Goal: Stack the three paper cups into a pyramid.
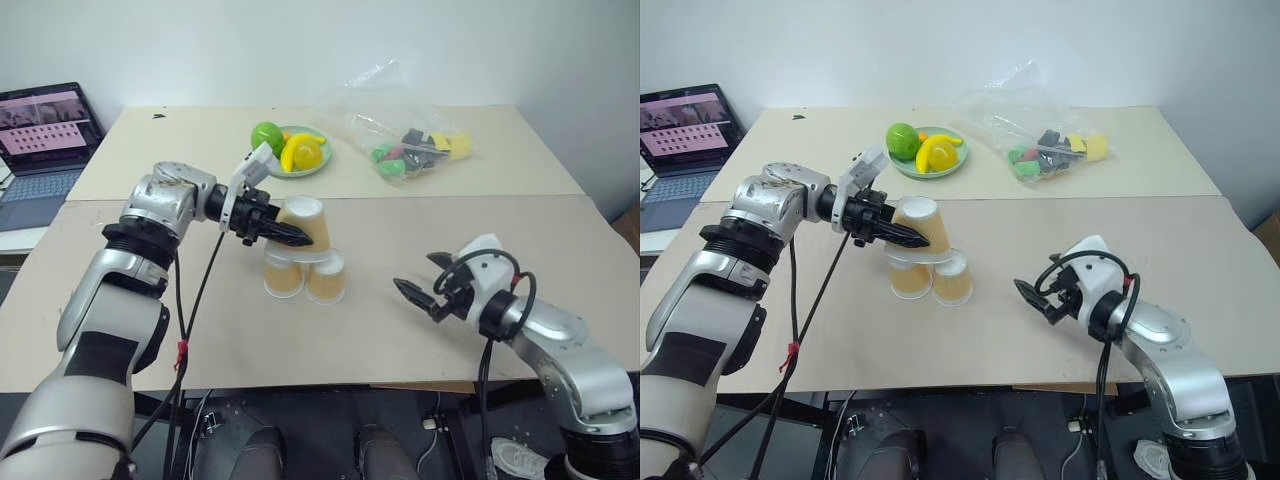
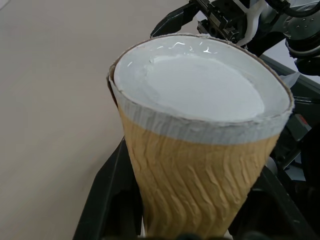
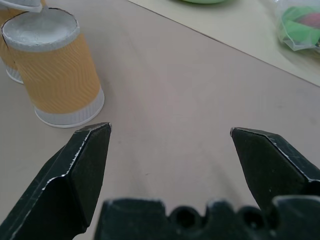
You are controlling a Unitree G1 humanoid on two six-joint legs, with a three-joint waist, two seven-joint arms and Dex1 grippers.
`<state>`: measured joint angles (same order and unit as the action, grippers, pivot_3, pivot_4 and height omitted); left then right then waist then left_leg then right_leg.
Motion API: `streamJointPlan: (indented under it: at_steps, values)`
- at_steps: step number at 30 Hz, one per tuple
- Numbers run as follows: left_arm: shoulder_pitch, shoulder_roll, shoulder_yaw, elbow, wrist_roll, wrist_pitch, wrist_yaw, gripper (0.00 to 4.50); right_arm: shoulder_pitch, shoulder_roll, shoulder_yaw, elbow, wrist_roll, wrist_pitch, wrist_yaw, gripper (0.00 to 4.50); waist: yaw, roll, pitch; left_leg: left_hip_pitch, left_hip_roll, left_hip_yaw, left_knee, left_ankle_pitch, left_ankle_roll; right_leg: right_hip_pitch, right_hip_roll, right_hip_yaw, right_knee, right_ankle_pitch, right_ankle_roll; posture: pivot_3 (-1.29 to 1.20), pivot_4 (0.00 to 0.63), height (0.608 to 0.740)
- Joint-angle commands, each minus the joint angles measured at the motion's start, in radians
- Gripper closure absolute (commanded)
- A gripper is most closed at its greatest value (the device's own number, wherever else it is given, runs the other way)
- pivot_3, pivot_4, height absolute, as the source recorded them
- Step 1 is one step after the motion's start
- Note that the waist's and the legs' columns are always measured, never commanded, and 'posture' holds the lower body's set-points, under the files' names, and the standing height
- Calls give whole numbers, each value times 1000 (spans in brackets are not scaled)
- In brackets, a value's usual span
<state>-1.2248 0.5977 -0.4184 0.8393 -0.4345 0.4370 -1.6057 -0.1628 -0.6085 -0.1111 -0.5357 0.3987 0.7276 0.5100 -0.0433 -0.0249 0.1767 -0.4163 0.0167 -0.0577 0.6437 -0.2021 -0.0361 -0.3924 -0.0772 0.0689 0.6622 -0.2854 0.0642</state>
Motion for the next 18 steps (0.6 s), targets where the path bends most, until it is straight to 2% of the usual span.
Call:
streamJointPlan:
  at_steps: [1,5,10,18]
  values:
    - [-25,3,-3,-1,-15,-31,-9,2568,-2,-10,-48,-48,15,2,-9,0,0,0,0,0,0,0,0,0,0,0,0,0,0,0,0,0,150,740]
    - [-25,0,4,9,-16,-30,-9,1670,-8,-11,-41,-45,15,2,-11,0,0,0,0,0,0,0,0,0,0,0,0,0,0,0,0,0,150,740]
    - [-27,-7,20,25,-3,-46,-9,72,-16,-7,-35,-37,17,1,-10,0,0,0,0,0,0,0,0,0,0,0,0,0,0,0,0,0,150,740]
    - [-28,-5,26,20,-11,-34,-9,72,-16,-8,-29,-32,19,-4,-2,0,0,0,0,0,0,0,0,0,0,0,0,0,0,0,0,0,150,740]
